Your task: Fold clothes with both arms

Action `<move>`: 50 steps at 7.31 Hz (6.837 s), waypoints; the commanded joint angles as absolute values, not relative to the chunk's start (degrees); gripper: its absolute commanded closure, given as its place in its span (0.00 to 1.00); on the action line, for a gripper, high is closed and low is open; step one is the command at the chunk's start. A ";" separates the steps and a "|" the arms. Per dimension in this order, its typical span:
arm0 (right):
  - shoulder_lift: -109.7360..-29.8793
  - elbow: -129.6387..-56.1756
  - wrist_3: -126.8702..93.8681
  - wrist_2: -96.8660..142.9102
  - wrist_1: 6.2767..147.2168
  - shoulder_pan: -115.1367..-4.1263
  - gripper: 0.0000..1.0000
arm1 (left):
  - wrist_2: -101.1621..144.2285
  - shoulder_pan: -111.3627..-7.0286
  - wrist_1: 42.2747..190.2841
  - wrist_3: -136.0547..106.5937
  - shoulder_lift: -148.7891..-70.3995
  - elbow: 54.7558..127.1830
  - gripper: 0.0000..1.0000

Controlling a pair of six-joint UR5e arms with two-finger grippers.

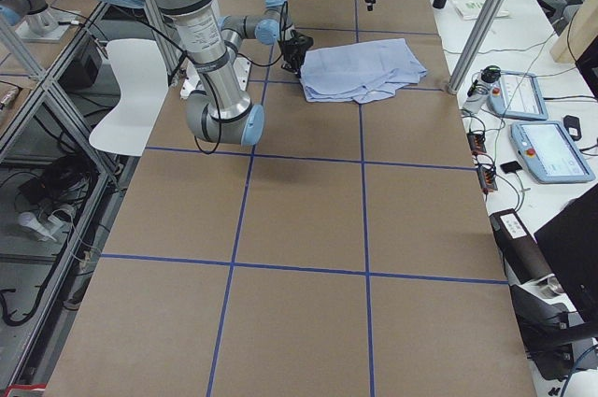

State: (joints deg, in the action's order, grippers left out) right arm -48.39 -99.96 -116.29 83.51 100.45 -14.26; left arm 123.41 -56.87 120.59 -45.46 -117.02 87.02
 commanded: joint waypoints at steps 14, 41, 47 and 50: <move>-64.51 -107.84 -75.15 98.00 82.88 -31.73 0.00 | 99.32 -21.81 120.94 -102.30 -103.89 109.61 0.00; -56.60 -94.04 -98.69 90.27 75.94 -23.56 0.34 | 98.79 -17.93 120.76 -102.13 -107.05 105.47 1.00; -55.64 -92.81 -98.70 87.89 80.07 -22.15 0.43 | 98.96 -17.93 120.76 -102.13 -106.96 105.64 1.00; -55.55 -92.81 -98.97 87.37 80.42 -22.06 0.49 | 98.96 -18.02 120.76 -102.13 -106.96 105.91 1.00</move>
